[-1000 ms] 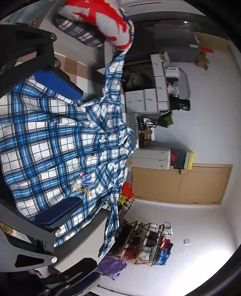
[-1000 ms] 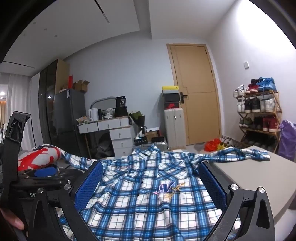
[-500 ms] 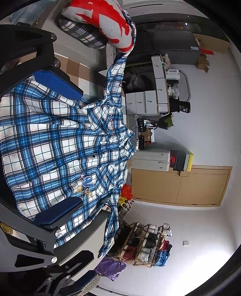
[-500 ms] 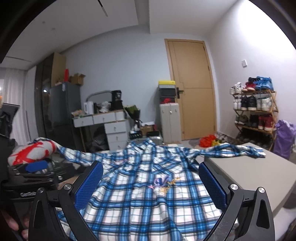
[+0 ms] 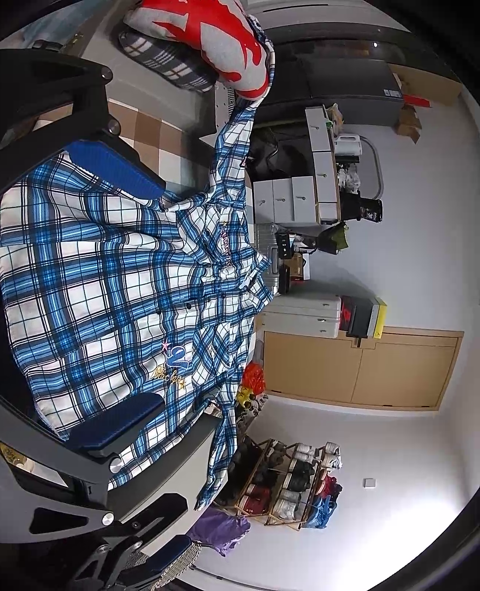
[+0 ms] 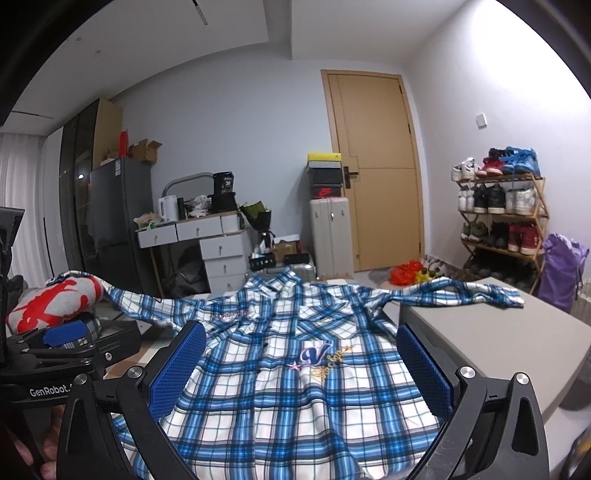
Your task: Fold large clothes
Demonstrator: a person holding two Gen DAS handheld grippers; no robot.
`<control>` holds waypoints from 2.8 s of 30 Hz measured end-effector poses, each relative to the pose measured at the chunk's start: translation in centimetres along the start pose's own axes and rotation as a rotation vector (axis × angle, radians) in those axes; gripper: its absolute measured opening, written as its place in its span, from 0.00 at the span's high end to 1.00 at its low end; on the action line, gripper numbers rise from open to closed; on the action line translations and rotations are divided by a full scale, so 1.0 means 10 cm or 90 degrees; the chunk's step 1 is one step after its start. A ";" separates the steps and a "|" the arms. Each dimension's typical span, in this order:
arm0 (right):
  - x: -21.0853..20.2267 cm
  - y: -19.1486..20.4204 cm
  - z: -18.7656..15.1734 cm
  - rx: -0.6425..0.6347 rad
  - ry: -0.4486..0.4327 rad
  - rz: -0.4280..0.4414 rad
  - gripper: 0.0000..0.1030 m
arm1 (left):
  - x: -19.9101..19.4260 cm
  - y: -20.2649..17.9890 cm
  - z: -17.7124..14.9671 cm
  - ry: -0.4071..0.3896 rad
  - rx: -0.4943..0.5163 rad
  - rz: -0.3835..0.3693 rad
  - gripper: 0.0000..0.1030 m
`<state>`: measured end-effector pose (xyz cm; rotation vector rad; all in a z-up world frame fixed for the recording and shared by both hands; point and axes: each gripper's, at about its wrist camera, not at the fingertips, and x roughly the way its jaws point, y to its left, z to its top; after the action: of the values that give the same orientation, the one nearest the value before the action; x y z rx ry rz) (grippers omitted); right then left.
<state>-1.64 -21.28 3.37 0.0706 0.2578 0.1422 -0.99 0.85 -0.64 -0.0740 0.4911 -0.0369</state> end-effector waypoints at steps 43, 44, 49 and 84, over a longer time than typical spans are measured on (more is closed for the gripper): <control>-0.01 -0.09 -0.04 0.022 0.001 0.009 0.00 | 0.07 -0.12 -0.07 0.025 0.014 0.011 0.01; 0.00 -0.10 -0.04 0.024 0.003 0.008 0.00 | 0.08 -0.12 -0.08 0.026 0.016 0.010 0.01; 0.15 -0.30 -0.04 0.056 0.026 0.037 0.00 | 0.25 -0.10 -0.11 0.044 0.020 0.005 0.01; 2.84 -4.73 0.20 0.492 0.395 -0.283 0.30 | 1.18 -0.37 -0.59 0.209 0.123 -0.058 0.01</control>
<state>32.24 -63.88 -5.95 0.7378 0.9304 -0.3954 6.60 -3.80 -11.05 0.1015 0.8090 -0.1880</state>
